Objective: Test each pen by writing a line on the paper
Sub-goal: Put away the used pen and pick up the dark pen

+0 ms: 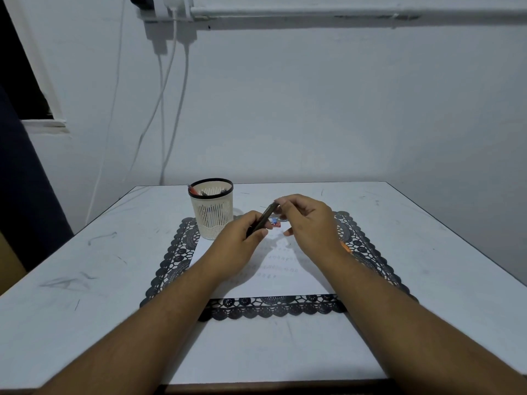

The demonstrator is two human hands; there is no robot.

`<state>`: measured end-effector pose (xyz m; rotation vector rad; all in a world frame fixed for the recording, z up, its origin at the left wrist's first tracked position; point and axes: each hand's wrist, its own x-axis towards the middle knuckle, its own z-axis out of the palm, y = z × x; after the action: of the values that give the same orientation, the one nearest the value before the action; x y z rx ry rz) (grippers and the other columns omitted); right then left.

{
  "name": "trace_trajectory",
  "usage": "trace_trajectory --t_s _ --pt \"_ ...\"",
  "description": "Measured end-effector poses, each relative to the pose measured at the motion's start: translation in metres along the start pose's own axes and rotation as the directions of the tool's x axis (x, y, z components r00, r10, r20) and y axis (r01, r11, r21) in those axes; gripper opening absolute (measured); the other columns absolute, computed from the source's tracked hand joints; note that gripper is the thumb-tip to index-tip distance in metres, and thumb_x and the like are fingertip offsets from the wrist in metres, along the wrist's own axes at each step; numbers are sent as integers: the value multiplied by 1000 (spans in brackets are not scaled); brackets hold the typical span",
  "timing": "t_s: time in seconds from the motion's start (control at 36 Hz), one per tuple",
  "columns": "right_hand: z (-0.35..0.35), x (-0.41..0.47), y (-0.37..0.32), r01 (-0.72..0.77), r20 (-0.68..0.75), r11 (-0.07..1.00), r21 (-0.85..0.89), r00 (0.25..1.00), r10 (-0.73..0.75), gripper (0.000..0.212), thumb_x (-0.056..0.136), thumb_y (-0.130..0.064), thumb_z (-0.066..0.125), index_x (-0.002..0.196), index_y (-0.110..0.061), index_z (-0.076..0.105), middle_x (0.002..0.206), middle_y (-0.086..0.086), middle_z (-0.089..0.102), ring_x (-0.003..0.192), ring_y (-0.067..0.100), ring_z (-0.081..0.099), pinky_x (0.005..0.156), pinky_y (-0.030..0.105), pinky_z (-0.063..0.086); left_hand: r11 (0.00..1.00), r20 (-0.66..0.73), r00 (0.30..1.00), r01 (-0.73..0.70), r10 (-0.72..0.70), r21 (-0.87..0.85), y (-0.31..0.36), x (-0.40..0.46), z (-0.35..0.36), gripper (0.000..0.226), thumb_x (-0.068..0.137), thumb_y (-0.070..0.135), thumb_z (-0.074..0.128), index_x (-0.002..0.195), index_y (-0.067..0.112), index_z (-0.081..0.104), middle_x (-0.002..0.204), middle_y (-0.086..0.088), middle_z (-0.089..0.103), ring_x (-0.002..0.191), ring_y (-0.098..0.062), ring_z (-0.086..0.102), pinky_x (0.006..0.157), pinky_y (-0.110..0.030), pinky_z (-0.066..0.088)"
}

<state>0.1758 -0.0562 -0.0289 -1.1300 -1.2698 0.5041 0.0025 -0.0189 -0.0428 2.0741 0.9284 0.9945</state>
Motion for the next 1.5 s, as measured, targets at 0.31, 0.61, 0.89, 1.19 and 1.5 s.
trace_trajectory --t_s 0.31,0.61,0.89,1.19,1.5 --pt "2 -4 1 -18 256 999 -42 966 29 9 92 -14 79 99 -16 74 72 -7 66 74 9 62 64 40 63 880 -35 985 134 -169 -455 -1 6 -4 10 103 7 58 100 14 64 68 6 49 56 -8 42 56 -26 38" --pt "7 -6 4 0 253 998 -58 967 15 10 90 -10 80 96 -14 74 78 -2 68 76 9 64 66 42 64 760 -9 971 181 -239 -625 -1 7 -1 9 100 3 60 103 11 62 65 5 51 53 -10 36 48 -22 35" --pt "9 -5 5 -42 194 999 0 980 41 11 89 -14 83 84 -9 74 76 2 72 70 13 66 65 40 64 792 -45 970 167 -239 -588 -4 8 -5 9 97 6 66 89 11 64 63 0 50 52 -12 33 48 -25 29" --pt "-7 9 -1 -121 104 971 205 989 101 9 95 -2 72 89 -8 75 88 21 75 79 26 71 60 30 61 977 -79 996 -34 52 211 -7 2 -6 12 97 21 69 87 28 69 75 12 64 66 3 55 59 -13 36" --pt "-14 8 -3 -119 187 979 167 978 87 11 93 -3 74 96 7 69 86 25 74 80 26 73 66 35 64 960 -89 994 -35 63 279 -8 4 -8 13 99 16 63 98 25 73 84 12 68 78 1 60 62 -15 37"
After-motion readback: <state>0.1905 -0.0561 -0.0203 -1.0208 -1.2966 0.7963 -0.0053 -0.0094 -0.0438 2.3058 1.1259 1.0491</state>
